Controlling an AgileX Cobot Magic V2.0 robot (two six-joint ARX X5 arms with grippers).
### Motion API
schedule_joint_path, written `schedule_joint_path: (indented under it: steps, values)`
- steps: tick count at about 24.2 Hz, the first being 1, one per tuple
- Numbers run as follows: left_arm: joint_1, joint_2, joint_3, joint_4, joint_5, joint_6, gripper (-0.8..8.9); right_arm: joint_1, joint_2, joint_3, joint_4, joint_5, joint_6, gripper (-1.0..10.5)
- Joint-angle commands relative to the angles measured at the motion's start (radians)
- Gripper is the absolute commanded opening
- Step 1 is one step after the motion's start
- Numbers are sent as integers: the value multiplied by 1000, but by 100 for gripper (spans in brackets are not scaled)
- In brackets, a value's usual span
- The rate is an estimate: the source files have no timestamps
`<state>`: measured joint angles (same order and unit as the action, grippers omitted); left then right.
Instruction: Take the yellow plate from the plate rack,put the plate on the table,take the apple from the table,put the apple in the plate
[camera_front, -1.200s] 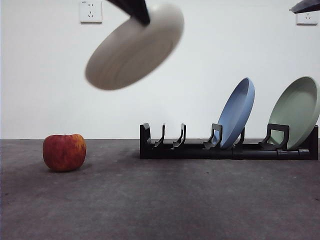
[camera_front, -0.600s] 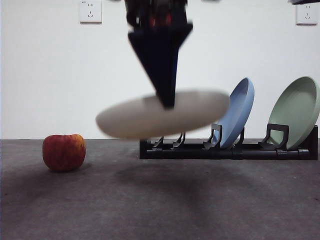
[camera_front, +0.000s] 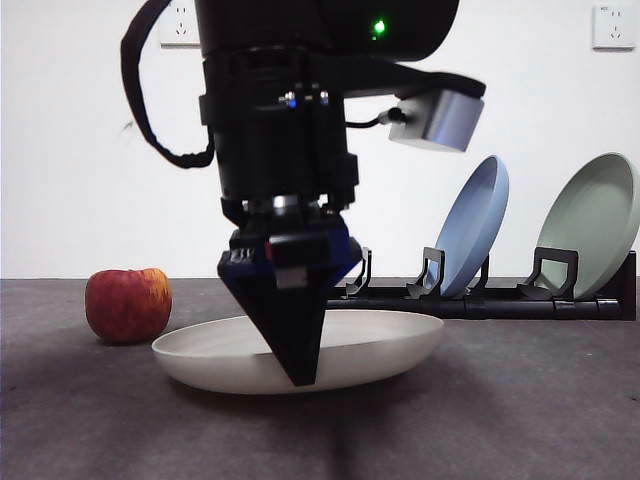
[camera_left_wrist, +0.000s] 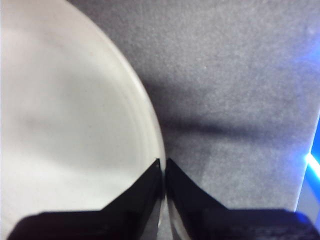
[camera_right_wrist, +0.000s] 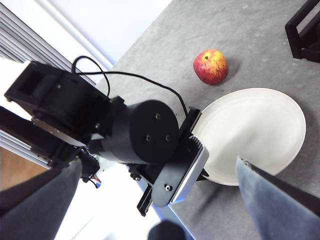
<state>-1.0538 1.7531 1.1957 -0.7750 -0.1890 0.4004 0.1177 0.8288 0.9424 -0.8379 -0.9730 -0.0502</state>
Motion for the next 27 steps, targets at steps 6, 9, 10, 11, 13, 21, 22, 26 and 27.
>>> schedule_joint_path:
  steps: [6, 9, 10, 11, 13, 21, 22, 26, 27]
  values:
    - [-12, 9, -8, -23, 89, -90, 76, 2, -1, 5, 3, -3, -14, 536]
    - [-14, 9, -8, -18, 103, -112, 266, 2, -1, 5, 2, -3, -14, 536]
    - [-14, 9, -8, -16, 103, -113, 267, 2, -1, 5, 2, -3, -14, 536]
    - [-14, 9, -7, -16, 103, -114, 267, 2, -1, 5, 1, -3, -14, 536]
    - [-14, 9, -6, -17, 103, -126, 267, 2, -1, 5, 0, -3, -14, 536]
    - [-11, -63, 18, -42, 103, -203, 283, 2, -1, 5, 0, -3, -14, 536]
    - [-10, -85, 19, -41, 103, -212, 283, 2, -1, 5, 0, -3, -14, 536]
    - [15, -229, 19, -42, 103, -271, 283, 2, 0, 5, 2, -3, -14, 536]
    - [25, -272, 19, -42, 103, -290, 283, 2, 0, 5, 2, -3, -14, 536]
